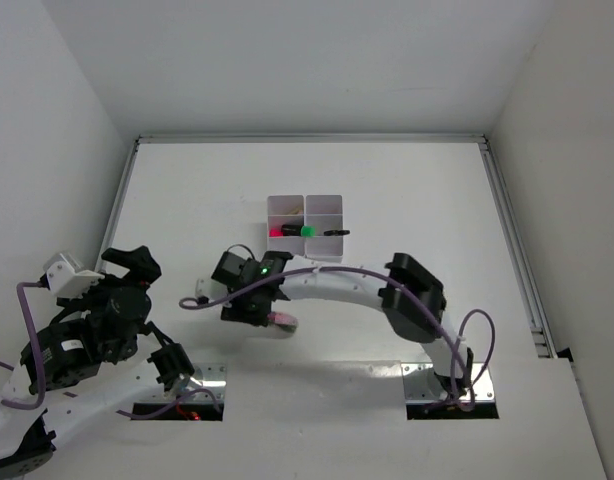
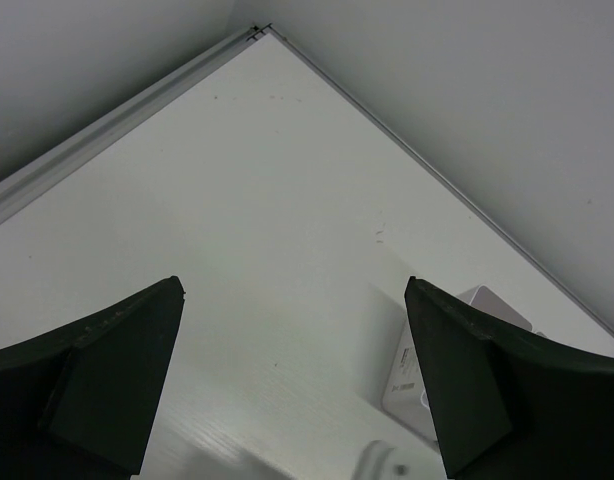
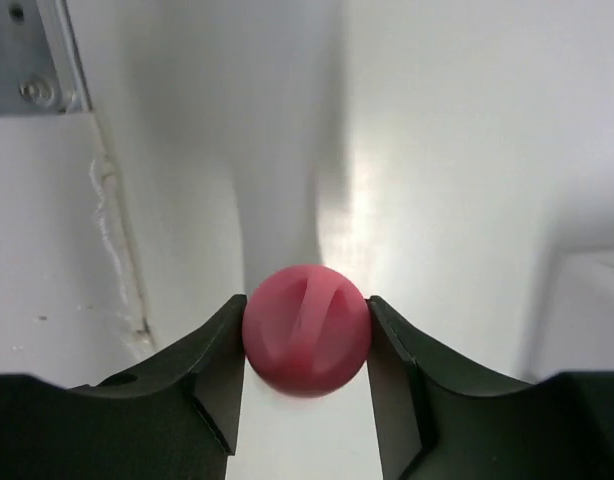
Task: Sort the stationery into containers
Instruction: Pick up the stationery from the corner of the board, then place the stationery in the storage box.
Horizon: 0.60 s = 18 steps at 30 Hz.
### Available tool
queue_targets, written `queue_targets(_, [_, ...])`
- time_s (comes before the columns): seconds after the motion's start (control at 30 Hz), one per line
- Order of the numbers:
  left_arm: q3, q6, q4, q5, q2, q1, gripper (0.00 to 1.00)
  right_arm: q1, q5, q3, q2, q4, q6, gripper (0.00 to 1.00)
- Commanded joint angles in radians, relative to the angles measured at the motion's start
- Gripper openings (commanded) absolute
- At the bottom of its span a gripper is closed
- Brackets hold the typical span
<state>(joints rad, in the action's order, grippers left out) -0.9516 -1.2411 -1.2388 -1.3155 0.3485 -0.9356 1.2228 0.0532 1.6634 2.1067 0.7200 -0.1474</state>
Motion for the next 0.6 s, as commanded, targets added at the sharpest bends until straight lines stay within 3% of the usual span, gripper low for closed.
queue_targets(0.0, [-0.022, 0.002, 0.027, -0.008, -0.011, 0.009, 0.99, -0.032, -0.12, 0.035, -0.183, -0.128, -0.067, 0.0])
queue_targets(0.23, [-0.022, -0.008, 0.027, 0.001, -0.002, 0.009, 0.99, -0.106, -0.233, -0.137, -0.375, -0.396, -0.138, 0.0])
queue_targets(0.57, [-0.022, -0.008, 0.07, 0.01, 0.027, 0.009, 0.99, -0.215, -0.207, -0.272, -0.453, -0.511, -0.129, 0.0])
